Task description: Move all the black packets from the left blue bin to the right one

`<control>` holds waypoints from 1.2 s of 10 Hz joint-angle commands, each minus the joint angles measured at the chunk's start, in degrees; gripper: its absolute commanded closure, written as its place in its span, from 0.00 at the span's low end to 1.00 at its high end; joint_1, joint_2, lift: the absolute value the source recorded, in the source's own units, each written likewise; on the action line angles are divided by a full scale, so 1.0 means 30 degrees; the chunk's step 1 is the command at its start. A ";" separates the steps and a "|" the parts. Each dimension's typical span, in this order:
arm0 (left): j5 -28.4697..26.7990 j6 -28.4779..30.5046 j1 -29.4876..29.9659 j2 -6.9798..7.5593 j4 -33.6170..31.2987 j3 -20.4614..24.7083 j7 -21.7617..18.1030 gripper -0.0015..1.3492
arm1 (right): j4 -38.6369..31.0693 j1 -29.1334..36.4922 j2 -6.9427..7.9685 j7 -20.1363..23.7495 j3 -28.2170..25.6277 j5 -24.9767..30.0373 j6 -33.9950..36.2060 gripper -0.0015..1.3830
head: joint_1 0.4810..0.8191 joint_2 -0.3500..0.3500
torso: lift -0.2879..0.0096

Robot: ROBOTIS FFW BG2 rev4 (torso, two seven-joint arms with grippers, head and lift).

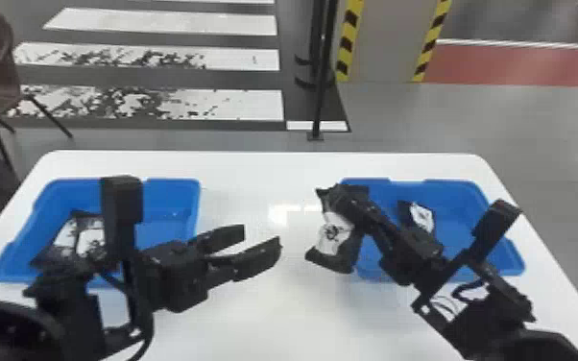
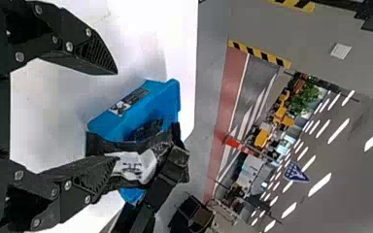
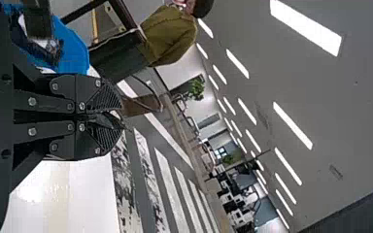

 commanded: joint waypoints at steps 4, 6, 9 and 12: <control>0.0306 -0.0322 0.4002 -0.0930 -0.3532 0.4825 0.0058 0.09 | 0.5051 -0.3948 -0.1154 -0.0359 -0.2339 0.2449 -0.0521 0.92 | 0.63 0.40 | 0.50; 0.0268 -0.0556 0.4189 -0.0930 -0.3579 0.5244 0.0058 0.09 | 0.6832 -0.4979 -0.1242 -0.0740 -0.3254 0.3858 -0.0614 0.90 | 0.63 0.37 | 0.50; -0.0075 -0.1025 0.4189 -0.0959 -0.3579 0.5777 0.0058 0.09 | 0.6785 -0.4464 -0.1124 -0.1209 -0.3711 0.4505 -0.2349 0.07 | 0.63 0.32 | 0.50; -0.1027 -0.0650 0.4002 -0.0959 -0.3579 0.6463 0.0058 0.09 | 0.1863 -0.0010 -0.0187 -0.1356 -0.3672 0.6181 -0.3989 0.09 | 0.63 0.35 | 0.50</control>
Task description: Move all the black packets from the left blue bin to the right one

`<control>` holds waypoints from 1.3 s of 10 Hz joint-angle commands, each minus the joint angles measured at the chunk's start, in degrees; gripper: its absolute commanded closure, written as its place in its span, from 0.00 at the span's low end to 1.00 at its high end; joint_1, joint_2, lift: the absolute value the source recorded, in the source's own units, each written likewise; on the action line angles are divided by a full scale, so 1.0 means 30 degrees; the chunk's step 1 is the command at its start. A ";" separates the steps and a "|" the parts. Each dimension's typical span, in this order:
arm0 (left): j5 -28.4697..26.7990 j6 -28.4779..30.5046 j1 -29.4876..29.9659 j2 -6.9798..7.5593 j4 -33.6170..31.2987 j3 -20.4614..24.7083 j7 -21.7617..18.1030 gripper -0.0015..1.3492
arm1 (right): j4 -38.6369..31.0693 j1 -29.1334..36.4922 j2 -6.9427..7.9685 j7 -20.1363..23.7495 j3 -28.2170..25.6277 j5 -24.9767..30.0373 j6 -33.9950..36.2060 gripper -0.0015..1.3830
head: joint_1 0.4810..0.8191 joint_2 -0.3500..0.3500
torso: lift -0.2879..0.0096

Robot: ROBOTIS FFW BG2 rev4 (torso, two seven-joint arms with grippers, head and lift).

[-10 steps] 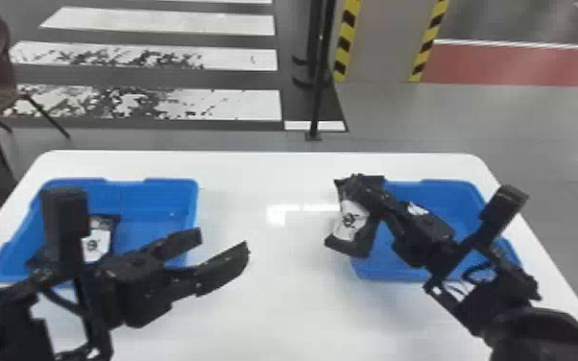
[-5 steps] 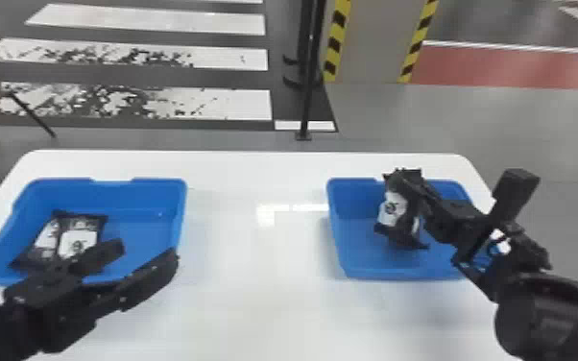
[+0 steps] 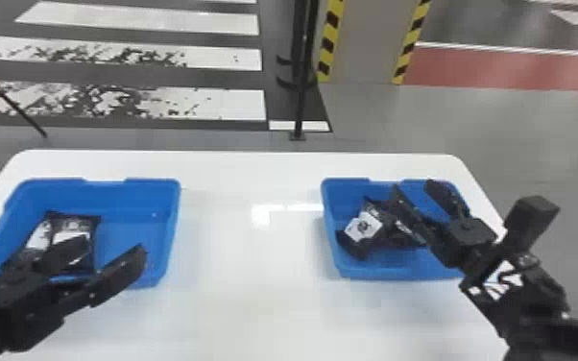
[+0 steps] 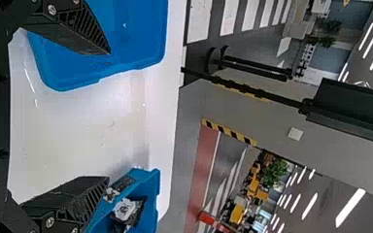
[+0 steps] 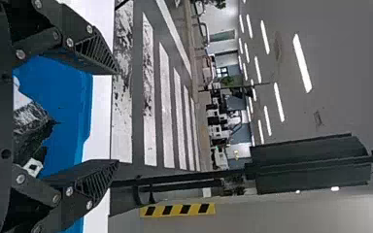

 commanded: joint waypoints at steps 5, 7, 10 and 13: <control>-0.3635 0.1729 -0.1492 -0.0086 0.0141 0.2395 0.0293 0.09 | -0.7003 0.7402 0.2019 -0.0655 0.0395 0.1154 -0.1615 0.09 | 0.63 0.56 | 0.50; -0.5006 0.2244 -0.2757 -0.0057 0.1219 0.2585 0.0351 0.09 | -0.7753 0.8949 0.2399 -0.1124 0.0395 0.0582 -0.1569 0.09 | 0.63 0.66 | 0.50; -0.7329 0.3698 -0.5664 0.0002 0.4173 0.2242 0.0703 0.09 | -0.7612 0.8902 0.2253 -0.1124 0.0662 0.0125 -0.0819 0.09 | 0.63 0.75 | 0.50; -0.7710 0.4729 -0.8476 0.0558 0.8579 0.1062 0.0908 0.10 | -0.7190 0.8621 0.1989 -0.1095 0.1310 -0.0446 -0.0490 0.09 | 0.63 0.80 | 0.50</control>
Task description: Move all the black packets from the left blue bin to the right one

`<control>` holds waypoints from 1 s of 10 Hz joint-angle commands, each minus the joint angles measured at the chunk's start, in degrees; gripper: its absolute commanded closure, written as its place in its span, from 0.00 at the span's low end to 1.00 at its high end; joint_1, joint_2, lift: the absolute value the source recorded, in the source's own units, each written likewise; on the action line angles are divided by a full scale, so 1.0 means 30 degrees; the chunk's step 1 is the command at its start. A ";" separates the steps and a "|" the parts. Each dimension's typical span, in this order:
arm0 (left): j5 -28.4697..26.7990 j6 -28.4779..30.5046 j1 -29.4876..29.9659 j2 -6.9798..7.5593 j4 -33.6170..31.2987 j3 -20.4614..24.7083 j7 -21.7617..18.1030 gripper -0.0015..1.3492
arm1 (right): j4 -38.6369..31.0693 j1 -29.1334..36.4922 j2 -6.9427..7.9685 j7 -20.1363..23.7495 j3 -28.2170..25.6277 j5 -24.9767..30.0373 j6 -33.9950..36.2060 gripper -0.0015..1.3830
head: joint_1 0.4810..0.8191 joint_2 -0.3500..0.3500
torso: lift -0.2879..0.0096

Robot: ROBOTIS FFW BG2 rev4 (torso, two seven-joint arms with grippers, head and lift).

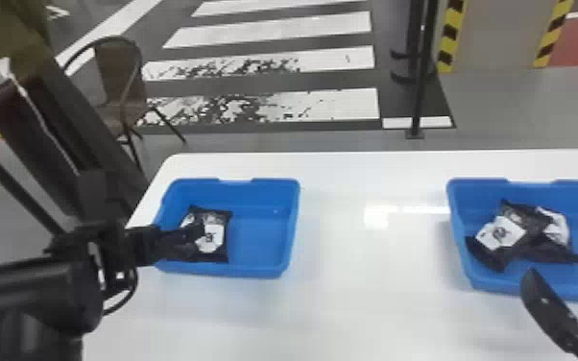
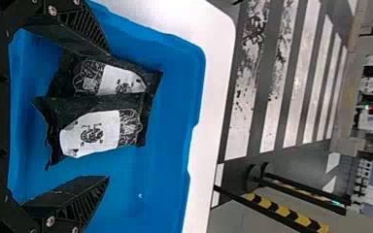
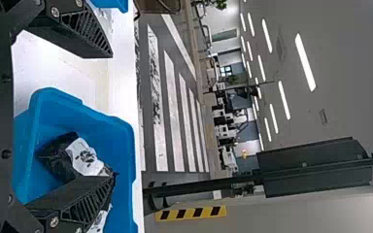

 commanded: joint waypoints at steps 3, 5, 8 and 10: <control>-0.1265 0.1412 -0.1875 0.0423 0.2458 -0.1347 0.0110 0.10 | 0.0457 -0.0223 -0.0153 0.0028 0.0406 -0.0677 0.0377 0.09 | 0.63 0.78 | 0.50; -0.1951 0.2021 -0.2719 0.0482 0.3395 -0.1766 0.0139 0.09 | 0.0598 -0.0316 -0.0153 0.0087 0.0406 -0.0792 0.0518 0.09 | 0.63 0.80 | 0.50; -0.1532 0.2115 -0.3844 0.0775 0.5739 -0.2528 0.0139 0.11 | 0.0832 -0.0457 -0.0153 0.0204 0.0482 -0.0868 0.0565 0.09 | 0.63 0.79 | 0.50; -0.1494 0.2490 -0.4125 0.0863 0.6583 -0.2794 0.0022 0.33 | 0.1020 -0.0457 -0.0153 0.0233 0.0482 -0.1134 0.0706 0.09 | 0.63 0.77 | 0.50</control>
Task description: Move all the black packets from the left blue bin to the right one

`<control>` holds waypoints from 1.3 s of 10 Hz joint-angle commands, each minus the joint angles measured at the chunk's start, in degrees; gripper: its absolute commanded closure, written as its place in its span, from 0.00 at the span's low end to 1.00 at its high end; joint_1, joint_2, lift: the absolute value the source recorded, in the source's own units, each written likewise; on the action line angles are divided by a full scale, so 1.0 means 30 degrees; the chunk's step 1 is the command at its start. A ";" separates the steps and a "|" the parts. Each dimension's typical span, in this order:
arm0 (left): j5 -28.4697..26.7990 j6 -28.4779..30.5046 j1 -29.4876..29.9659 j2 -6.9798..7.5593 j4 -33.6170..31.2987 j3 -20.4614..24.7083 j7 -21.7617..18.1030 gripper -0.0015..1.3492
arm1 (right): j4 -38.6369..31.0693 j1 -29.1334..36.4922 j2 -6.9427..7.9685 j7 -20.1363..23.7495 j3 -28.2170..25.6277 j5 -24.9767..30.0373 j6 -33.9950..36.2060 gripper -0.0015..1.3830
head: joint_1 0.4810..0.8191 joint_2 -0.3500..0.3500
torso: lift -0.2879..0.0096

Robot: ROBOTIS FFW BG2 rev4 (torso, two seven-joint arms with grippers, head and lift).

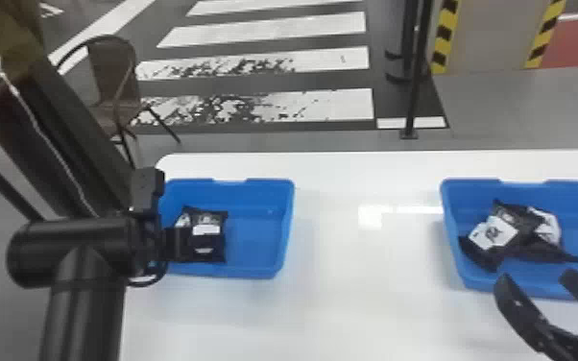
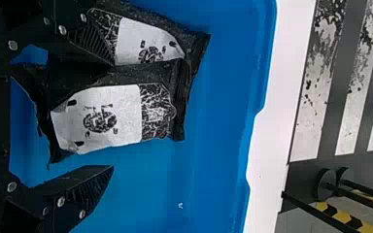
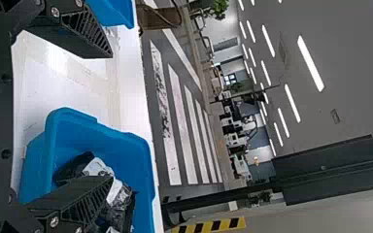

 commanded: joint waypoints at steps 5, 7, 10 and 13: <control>-0.1077 -0.0593 0.0123 0.0290 0.0379 -0.0594 -0.0850 0.87 | 0.0271 -0.0028 -0.0083 0.0119 0.0072 -0.0489 0.0122 0.09 | 0.63 0.76 | 0.50; 0.0104 -0.1202 0.1107 0.0232 -0.1543 -0.0518 -0.0967 0.87 | 0.0178 0.0018 -0.0112 0.0178 0.0072 -0.0603 0.0122 0.09 | 0.63 0.77 | 0.50; 0.3075 -0.1765 0.3592 0.0085 -0.5949 -0.0670 -0.0997 0.87 | 0.0131 -0.0450 -0.0142 0.0881 0.0072 -0.0984 0.0684 0.09 | 0.63 0.72 | 0.50; 0.6045 -0.3265 0.5654 0.0085 -0.8105 -0.2346 -0.1495 0.87 | 0.0178 -0.2091 -0.0405 0.2199 0.0453 -0.1708 0.2700 0.09 | 0.63 0.62 | 0.50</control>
